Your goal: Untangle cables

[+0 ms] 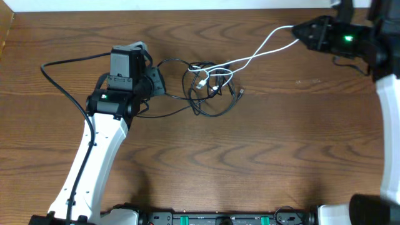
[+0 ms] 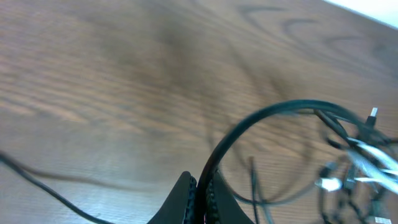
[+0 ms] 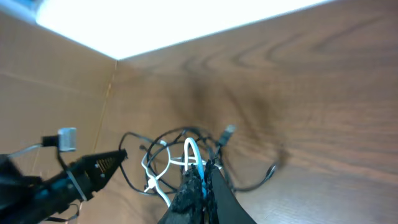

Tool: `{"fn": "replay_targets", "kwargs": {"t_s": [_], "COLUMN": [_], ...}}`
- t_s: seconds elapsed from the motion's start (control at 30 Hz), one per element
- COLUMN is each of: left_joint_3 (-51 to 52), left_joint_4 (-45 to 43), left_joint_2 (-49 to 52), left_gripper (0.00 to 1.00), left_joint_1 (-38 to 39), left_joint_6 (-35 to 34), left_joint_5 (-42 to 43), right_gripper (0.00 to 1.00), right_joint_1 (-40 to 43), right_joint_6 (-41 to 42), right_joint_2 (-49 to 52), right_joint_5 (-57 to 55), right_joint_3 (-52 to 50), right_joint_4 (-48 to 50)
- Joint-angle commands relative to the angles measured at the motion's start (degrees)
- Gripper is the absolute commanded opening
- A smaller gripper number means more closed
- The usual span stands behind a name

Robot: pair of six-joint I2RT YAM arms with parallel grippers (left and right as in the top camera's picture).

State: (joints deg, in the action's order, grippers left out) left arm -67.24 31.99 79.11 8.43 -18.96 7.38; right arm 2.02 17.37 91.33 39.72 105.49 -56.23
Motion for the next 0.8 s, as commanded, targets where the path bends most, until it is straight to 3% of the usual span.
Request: {"fn": "replay_targets", "kwargs": {"t_s": [0.0, 0.5, 0.77], "left_joint_3": [-0.7, -0.7, -0.7], "left_joint_4": [1.2, 1.2, -0.3], "left_joint_2": [2.1, 7.5, 7.7], "left_gripper": [0.08, 0.08, 0.08], "left_joint_1": [-2.4, -3.9, -3.9], "left_joint_6": [1.4, 1.4, 1.4], "left_joint_5": [-4.5, -5.5, 0.8], "right_gripper": [0.01, 0.01, 0.01], "right_joint_1": [4.2, 16.4, 15.6], "right_joint_6": [-0.7, -0.2, -2.1], "right_joint_2": [-4.8, -12.4, -11.0], "right_joint_5": [-2.3, 0.4, 1.6], "right_joint_3": [0.6, 0.6, 0.6], "right_joint_4": [0.3, 0.3, -2.7]}}
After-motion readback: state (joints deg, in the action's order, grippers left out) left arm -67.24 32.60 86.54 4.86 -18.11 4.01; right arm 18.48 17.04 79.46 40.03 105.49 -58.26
